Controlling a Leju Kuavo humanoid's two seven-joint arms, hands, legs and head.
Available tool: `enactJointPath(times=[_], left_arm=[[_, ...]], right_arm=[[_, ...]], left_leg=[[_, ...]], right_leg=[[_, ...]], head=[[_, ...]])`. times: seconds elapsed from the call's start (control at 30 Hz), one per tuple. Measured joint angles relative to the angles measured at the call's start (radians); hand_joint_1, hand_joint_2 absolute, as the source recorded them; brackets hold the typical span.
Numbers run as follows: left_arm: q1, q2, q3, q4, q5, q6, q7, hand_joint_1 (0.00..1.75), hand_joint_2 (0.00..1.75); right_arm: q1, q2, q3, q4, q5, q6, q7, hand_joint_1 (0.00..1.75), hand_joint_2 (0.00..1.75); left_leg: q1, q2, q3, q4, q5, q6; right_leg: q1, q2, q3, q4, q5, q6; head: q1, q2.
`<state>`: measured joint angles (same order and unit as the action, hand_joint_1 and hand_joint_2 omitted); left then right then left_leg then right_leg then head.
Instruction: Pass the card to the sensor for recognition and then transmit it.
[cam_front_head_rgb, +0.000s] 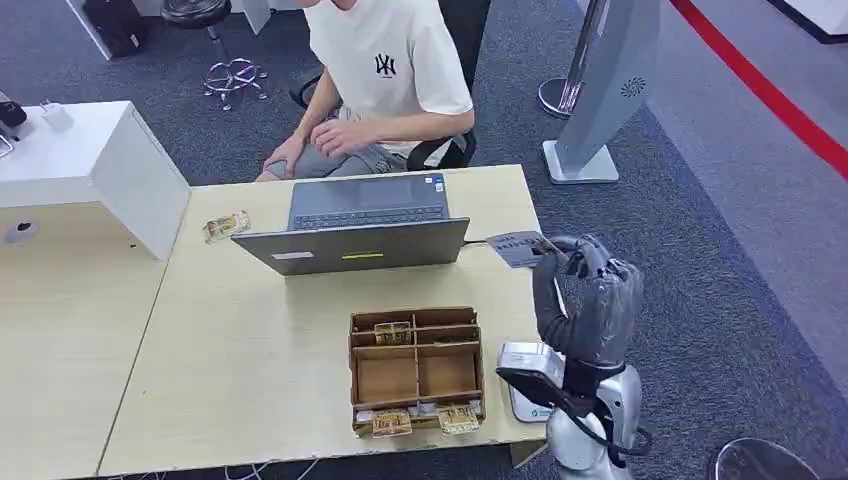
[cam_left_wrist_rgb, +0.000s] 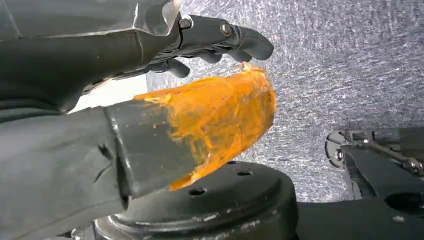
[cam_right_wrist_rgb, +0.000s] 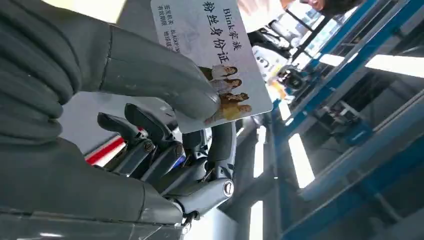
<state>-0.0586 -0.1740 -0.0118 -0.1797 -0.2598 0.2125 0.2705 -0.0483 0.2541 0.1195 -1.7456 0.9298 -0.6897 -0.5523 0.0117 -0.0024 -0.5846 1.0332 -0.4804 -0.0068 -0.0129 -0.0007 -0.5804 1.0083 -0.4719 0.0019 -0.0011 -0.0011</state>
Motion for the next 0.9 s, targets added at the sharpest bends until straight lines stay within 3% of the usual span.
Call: enactJointPath(times=[0.23,0.47,0.83,0.87,0.9], left_arm=[[-0.002,0.0,-0.024,0.0,-0.045,-0.024,0.026,0.0,0.0],[-0.004,0.003,-0.043,0.0,-0.076,-0.037,0.041,0.0,0.0],[-0.019,0.006,-0.061,0.0,-0.105,-0.045,0.053,0.0,0.0],[-0.019,0.006,-0.061,0.0,-0.105,-0.045,0.053,0.0,0.0],[-0.02,0.006,-0.062,0.0,-0.105,-0.045,0.053,0.0,0.0]], right_arm=[[-0.161,0.015,0.064,0.127,0.227,0.0,0.037,1.75,1.75],[-0.274,0.051,0.083,0.257,0.362,0.0,0.068,1.75,1.75],[-0.395,0.054,0.135,0.36,0.556,-0.001,0.233,1.75,1.75],[-0.399,0.052,0.14,0.363,0.561,-0.001,0.246,0.0,1.75],[-0.401,0.049,0.147,0.367,0.567,-0.001,0.267,0.0,1.75]], left_leg=[[0.0,0.0,0.0,0.0,0.0,0.0],[0.001,0.0,0.0,0.0,0.0,-0.001],[0.0,-0.001,0.0,0.0,0.001,-0.001],[0.0,-0.001,0.0,0.0,0.001,-0.001],[0.0,-0.001,0.0,0.0,0.001,-0.001]], right_leg=[[0.0,0.0,0.0,0.0,0.001,-0.001],[0.0,0.0,-0.001,0.0,0.0,-0.001],[0.0,0.0,-0.001,0.0,0.0,-0.001],[0.0,0.0,-0.001,0.0,0.0,-0.001],[0.0,0.0,-0.001,0.0,0.0,-0.001]], head=[[0.0,0.0],[0.0,0.0],[0.0,0.0],[0.0,0.0],[0.0,0.0]])
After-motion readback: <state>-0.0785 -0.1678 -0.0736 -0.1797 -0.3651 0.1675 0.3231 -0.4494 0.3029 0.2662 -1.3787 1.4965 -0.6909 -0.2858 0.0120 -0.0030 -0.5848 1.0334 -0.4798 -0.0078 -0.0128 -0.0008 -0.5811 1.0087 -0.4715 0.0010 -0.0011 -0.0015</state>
